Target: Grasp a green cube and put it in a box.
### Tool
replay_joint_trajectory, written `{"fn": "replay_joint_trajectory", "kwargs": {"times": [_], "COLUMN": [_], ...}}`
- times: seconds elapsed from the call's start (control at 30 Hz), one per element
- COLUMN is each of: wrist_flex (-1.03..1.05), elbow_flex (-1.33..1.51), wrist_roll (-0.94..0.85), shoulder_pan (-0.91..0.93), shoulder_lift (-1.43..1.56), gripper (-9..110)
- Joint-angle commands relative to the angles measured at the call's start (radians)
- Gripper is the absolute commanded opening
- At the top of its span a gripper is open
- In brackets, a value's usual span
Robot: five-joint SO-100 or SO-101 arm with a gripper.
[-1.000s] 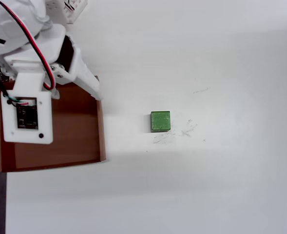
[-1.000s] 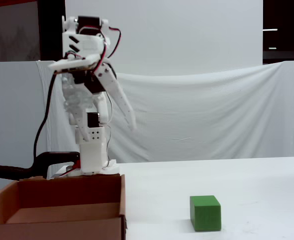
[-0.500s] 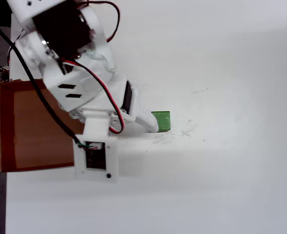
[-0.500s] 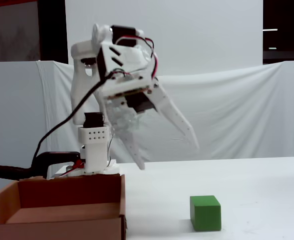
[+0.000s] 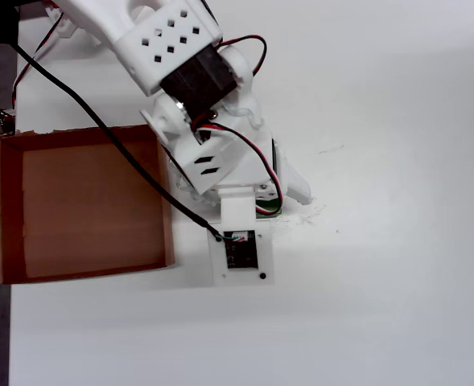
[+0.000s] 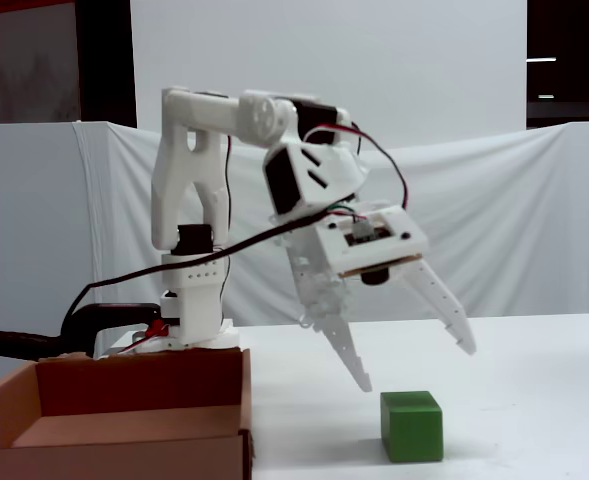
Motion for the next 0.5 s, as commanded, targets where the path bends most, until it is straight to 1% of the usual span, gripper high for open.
{"fn": "replay_joint_trajectory", "kwargs": {"times": [0.0, 0.47], "wrist_flex": [-0.035, -0.078], "elbow_flex": [-0.021, -0.026], "wrist_roll": [-0.005, -0.014], "shoulder_pan": [-0.009, -0.015], "shoulder_lift": [0.003, -0.098], "gripper": [35, 30]}}
